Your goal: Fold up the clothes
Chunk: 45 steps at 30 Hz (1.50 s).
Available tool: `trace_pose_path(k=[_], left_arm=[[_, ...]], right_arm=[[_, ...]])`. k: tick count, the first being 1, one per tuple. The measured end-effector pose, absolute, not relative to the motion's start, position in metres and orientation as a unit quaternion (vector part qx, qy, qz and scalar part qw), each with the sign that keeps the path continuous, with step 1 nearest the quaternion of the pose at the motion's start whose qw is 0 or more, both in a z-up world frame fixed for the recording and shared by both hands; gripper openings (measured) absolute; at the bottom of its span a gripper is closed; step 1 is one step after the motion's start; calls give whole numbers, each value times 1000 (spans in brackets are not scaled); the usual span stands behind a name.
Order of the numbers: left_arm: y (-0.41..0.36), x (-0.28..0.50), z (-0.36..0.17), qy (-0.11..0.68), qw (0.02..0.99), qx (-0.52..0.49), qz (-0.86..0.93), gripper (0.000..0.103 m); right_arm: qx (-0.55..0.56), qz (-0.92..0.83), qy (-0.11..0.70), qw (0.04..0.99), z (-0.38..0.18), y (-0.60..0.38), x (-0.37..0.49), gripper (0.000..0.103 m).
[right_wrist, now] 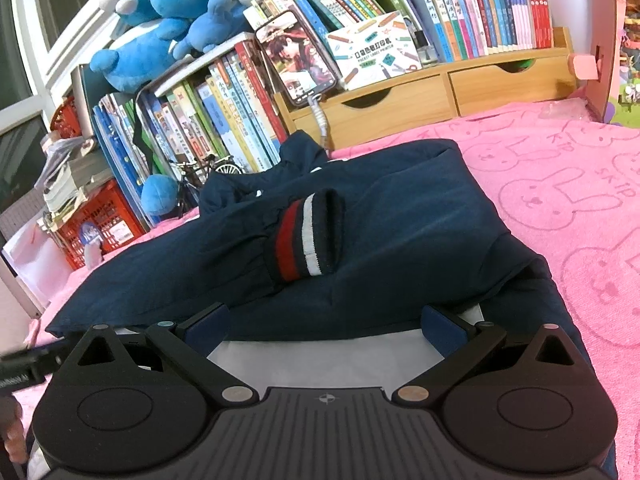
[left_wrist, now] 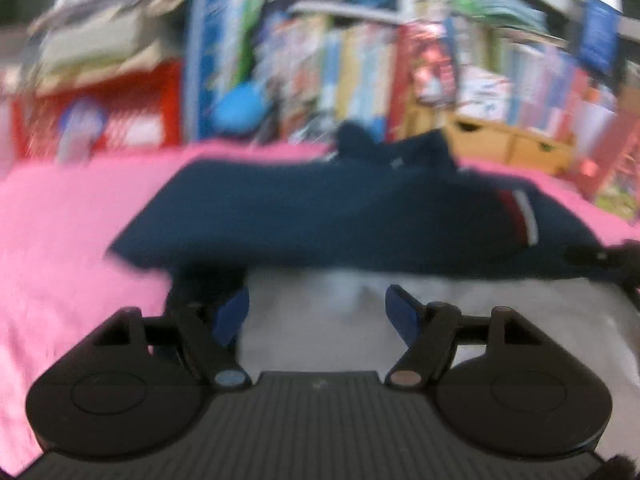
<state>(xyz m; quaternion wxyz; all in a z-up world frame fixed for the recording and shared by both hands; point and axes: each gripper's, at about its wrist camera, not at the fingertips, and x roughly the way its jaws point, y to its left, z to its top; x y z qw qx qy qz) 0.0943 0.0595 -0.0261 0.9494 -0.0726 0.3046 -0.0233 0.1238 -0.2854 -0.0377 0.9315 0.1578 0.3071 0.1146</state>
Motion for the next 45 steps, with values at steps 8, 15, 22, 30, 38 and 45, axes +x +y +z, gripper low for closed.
trace_pose_path(k=[8,15,22,30,38,45], left_arm=[[54,102,-23,320,945,-53,-30,90],[51,100,-28,325,945,-39,-29,92],[45,102,-28,330,943,-22,-25,94],[45,102,-27,331,943,-23,-25,94],[44,102,-26,331,943,-22,-25,94],[44,102,-26,332,943,-20,-24,94]], right_arm=[[85,85,234,965,-2,-263,113,103],[88,26,281,955,-12,-246,181,103],[69,27,301,951,-44,-228,203,95],[51,75,291,952,-20,-216,194,17],[92,86,295,947,-8,-234,196,42],[70,90,330,937,-41,-208,210,55]])
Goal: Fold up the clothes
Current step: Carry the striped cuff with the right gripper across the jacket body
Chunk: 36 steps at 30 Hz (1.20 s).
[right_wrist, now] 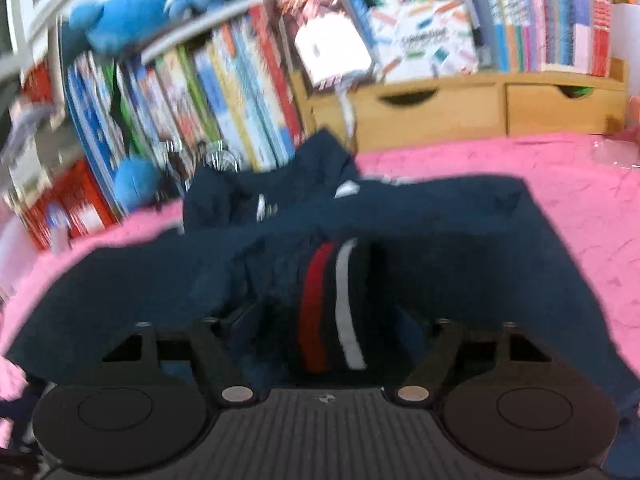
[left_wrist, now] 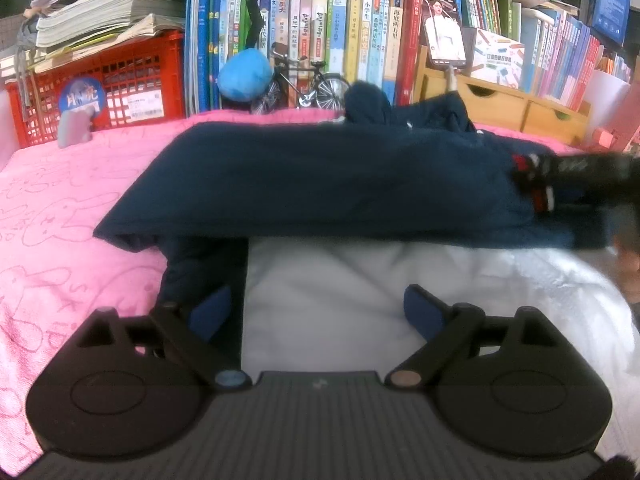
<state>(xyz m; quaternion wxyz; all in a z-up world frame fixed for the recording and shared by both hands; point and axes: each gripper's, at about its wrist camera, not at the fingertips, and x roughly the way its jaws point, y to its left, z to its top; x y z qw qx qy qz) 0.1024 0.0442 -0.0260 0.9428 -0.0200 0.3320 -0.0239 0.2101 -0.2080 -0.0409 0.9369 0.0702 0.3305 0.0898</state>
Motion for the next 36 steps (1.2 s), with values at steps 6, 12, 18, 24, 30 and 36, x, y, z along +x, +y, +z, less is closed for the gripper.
trace_pose_path(k=[6,12,18,24,30,36], left_arm=[[45,103,-26,332,943,-21,-24,94],[45,103,-24,332,943,-21,-25,94],[45,103,-23,331,943,-23,-23,94],[76,109,-12,295,954,-49,30,89],[110,128,-13,307,945,3,112,89],[139,130,-15,328,938,-47,101,90]], right_arm=[[19,65,287,956,-21,-204,194,18],[-12,-6,232,973,6,-238,187,12],[24,-38,253,966,-12,-259,192,12],[-22,-62,252,965,-25,-258,192,12],[-36,-62,262,962,-41,-260,196,15],[-23,-44,289,956,-46,-264,203,17]])
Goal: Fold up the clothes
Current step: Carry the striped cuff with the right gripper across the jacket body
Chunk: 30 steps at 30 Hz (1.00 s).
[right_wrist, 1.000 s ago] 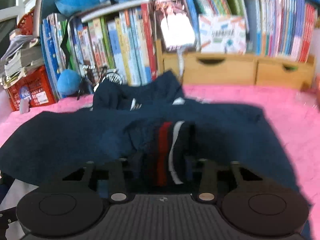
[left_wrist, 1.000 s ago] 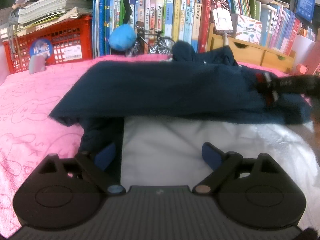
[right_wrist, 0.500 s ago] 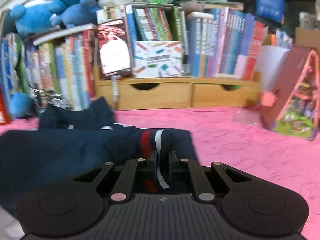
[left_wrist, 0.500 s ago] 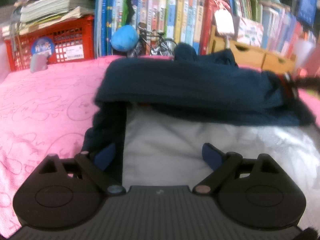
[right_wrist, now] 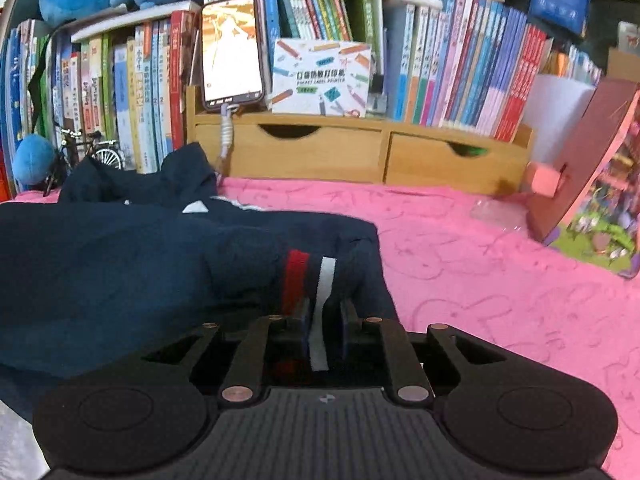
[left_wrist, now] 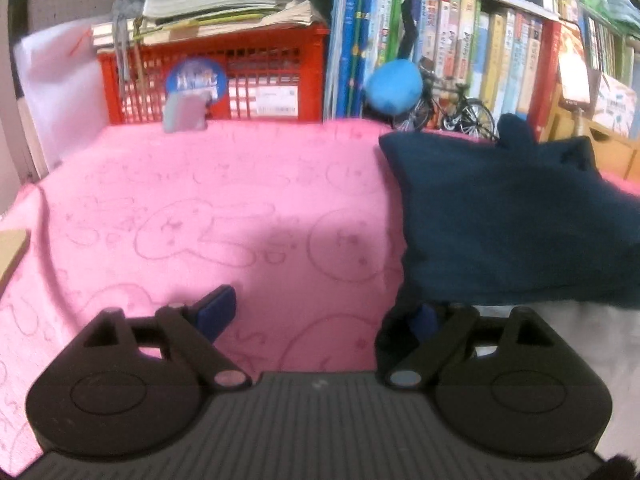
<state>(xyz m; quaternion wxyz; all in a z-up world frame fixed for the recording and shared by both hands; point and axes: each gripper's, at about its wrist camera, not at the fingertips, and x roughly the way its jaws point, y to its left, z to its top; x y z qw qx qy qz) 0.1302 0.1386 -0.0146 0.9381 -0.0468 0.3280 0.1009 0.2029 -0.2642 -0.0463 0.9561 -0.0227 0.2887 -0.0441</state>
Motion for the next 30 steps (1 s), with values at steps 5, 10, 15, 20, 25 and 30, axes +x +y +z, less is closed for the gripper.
trace_pose_path(k=[5,10,15,20,25,30], left_arm=[[145,119,-13,328,938,-85,77,89],[173,86,9,281,936,-212,-8,89],[145,94,38,194,962,-189,-46,90],[97,144,25,219,965,-137,-43,90],[85,170,-15,272,958,-92,11,89],[102,168,-33,296,947,-121,18,97]], right_arm=[[-41,-48,296,953,-48,-258,205,19],[-58,-52,296,952,-49,-254,206,20],[-67,-55,296,951,-50,-252,206,20],[-66,-54,296,951,-50,-252,206,20],[-72,-55,296,951,-50,-251,206,20],[-65,-56,296,951,-50,-253,206,23]])
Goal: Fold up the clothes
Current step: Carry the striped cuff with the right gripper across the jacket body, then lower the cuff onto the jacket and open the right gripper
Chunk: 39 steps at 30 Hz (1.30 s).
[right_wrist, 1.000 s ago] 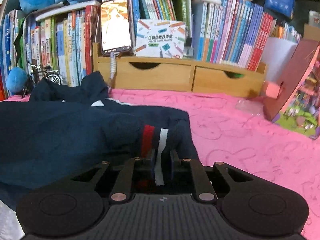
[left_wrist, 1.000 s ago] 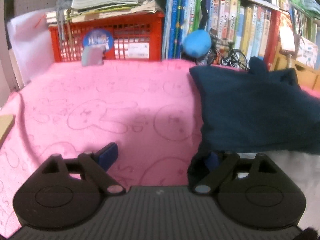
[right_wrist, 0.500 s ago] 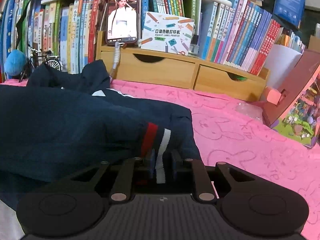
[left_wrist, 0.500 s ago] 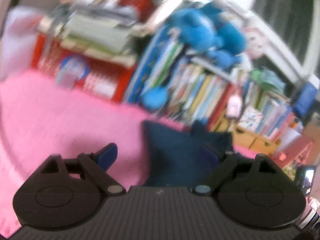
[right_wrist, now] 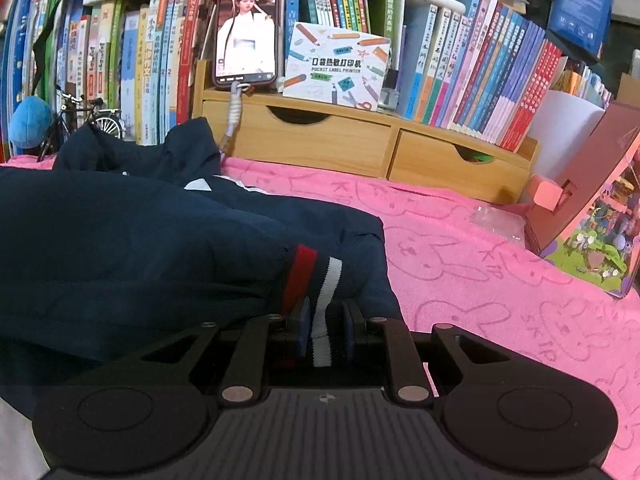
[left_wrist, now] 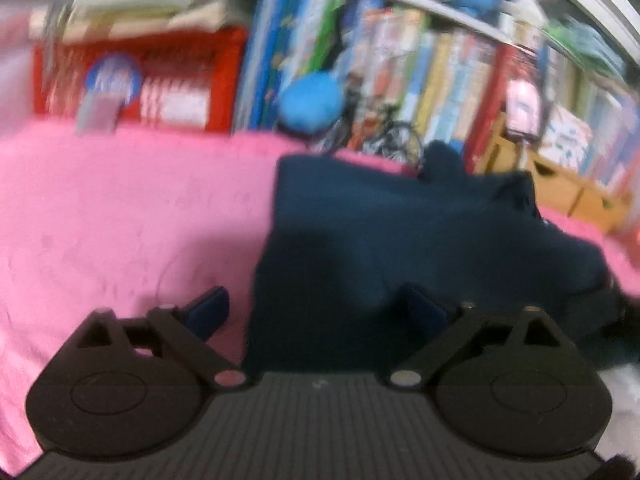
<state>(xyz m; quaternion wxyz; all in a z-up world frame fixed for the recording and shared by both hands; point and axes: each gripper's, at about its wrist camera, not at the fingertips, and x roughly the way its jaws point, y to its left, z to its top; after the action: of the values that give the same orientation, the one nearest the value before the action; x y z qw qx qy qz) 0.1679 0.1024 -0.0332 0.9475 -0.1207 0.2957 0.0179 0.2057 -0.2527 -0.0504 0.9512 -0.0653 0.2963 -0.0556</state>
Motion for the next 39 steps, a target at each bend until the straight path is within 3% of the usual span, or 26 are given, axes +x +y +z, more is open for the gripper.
trace_pose_path(k=[2,4,6,7,13,20,29,39], left_arm=[[96,169,-34,303,947,-98,25,98],[87,173,-36,316,946,-66,34,101],[79,178,-37,327,943,-41,39,103],[76,180,-38,332,942,-30,41,103],[75,182,-39,335,941,-26,42,103],[74,182,-39,336,941,-25,43,103],[73,182,-39,336,940,-25,43,103],[73,183,-39,337,940,-27,43,103]], right_arm=[[-62,-60,296,951,-50,-254,206,28],[-54,-78,294,951,-50,-257,205,44],[-30,-110,288,951,-49,-268,201,93],[-13,-117,287,951,-47,-275,198,101],[57,-89,286,952,-23,-292,166,103],[-25,58,245,967,17,-196,158,103],[-87,143,315,934,-19,-89,193,103],[-14,104,357,928,-37,-178,194,102]])
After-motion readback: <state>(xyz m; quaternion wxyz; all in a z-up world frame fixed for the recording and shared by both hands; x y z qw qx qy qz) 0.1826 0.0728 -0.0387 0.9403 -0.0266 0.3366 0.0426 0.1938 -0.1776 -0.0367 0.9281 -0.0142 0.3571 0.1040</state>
